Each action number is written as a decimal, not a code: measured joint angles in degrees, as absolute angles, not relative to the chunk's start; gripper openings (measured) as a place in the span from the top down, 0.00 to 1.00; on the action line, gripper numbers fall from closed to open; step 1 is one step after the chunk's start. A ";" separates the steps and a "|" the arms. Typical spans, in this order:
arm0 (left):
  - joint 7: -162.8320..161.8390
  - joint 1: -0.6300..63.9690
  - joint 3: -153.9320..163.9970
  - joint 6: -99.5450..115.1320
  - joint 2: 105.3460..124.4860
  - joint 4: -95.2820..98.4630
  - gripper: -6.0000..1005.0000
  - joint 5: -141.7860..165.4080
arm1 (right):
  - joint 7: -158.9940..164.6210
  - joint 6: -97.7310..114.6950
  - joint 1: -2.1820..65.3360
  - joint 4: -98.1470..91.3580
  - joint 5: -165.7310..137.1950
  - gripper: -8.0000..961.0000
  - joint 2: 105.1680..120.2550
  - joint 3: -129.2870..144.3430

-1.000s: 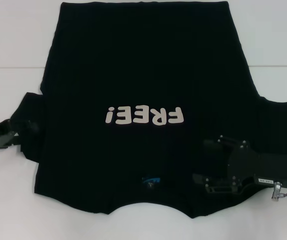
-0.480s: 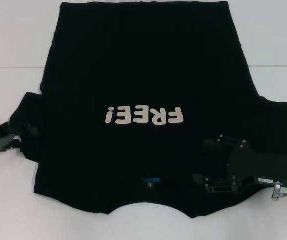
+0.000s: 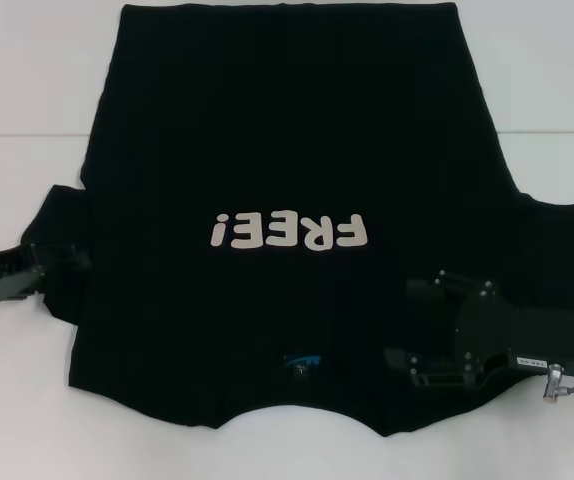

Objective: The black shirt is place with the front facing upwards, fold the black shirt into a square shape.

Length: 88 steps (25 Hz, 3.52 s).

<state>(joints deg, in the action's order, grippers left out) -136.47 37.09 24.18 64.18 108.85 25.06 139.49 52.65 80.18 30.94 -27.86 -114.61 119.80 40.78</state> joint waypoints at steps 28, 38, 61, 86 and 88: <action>-136.38 37.10 27.23 59.87 109.27 26.86 0.98 137.92 | 52.64 80.69 30.94 -27.96 -114.29 0.02 119.80 40.52; -137.79 33.24 25.52 60.57 107.77 30.40 0.99 137.62 | 52.64 80.69 30.94 -27.95 -114.25 0.02 119.72 40.10; -137.86 40.59 32.71 69.01 113.01 40.85 0.97 138.04 | 52.55 80.51 30.95 -27.60 -114.52 0.02 119.71 40.26; -83.25 29.93 36.20 91.45 119.09 36.48 0.28 113.23 | 96.06 78.88 31.13 -36.08 -117.14 0.02 114.39 36.80; -77.00 28.50 36.45 92.80 120.15 36.74 0.20 112.95 | 106.88 78.94 31.56 -38.29 -120.07 0.02 112.46 36.90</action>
